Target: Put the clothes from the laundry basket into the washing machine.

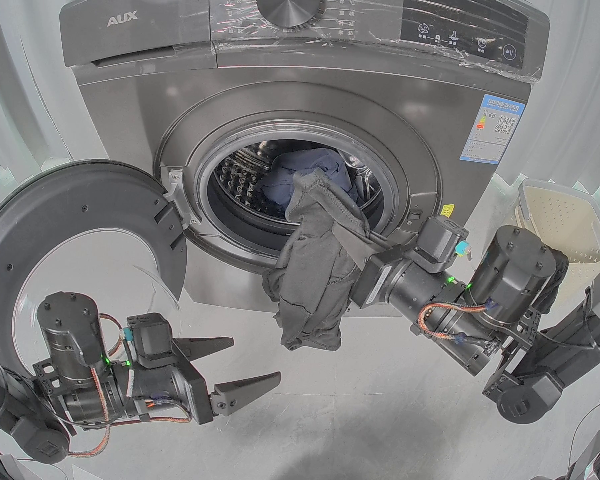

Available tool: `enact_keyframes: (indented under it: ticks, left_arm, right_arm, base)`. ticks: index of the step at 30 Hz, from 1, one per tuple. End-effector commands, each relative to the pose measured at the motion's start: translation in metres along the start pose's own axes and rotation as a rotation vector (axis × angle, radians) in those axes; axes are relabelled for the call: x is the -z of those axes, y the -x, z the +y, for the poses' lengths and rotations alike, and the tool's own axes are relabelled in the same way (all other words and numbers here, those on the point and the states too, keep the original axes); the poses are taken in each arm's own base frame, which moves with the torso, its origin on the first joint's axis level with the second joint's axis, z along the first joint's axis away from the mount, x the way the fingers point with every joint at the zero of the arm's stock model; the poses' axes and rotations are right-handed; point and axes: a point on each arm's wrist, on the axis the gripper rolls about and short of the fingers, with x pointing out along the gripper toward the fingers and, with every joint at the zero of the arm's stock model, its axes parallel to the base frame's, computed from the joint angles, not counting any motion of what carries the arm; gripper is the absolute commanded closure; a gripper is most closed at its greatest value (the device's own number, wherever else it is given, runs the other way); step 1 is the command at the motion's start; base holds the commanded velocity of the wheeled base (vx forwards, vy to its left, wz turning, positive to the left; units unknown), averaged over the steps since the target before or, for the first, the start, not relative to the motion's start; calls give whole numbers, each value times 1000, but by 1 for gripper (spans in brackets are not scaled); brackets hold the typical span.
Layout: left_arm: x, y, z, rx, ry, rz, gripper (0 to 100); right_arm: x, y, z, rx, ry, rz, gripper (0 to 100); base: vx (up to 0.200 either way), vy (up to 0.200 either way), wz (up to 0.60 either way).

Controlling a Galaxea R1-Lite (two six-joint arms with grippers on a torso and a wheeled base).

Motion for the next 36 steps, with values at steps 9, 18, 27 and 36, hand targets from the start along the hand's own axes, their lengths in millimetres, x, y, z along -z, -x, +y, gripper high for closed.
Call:
enact_keyframes:
  ticks: [9,18,27,36]
  left_arm:
    - [19,-43,17,7,4,23,0]
    - [35,-67,33,-8,7,9,0]
    - [36,-88,44,-81,1,-27,0]
    - [34,-100,50,-97,-16,-93,0]
  right_arm:
    - [0,2,2,-7,3,4,100]
    - [1,6,6,-17,3,13,100]
    - [3,8,7,-22,6,24,100]
    - [3,9,10,-29,3,24,100]
  base:
    - [0,0,0]
    - [0,0,0]
    - [0,0,0]
    - [0,0,0]
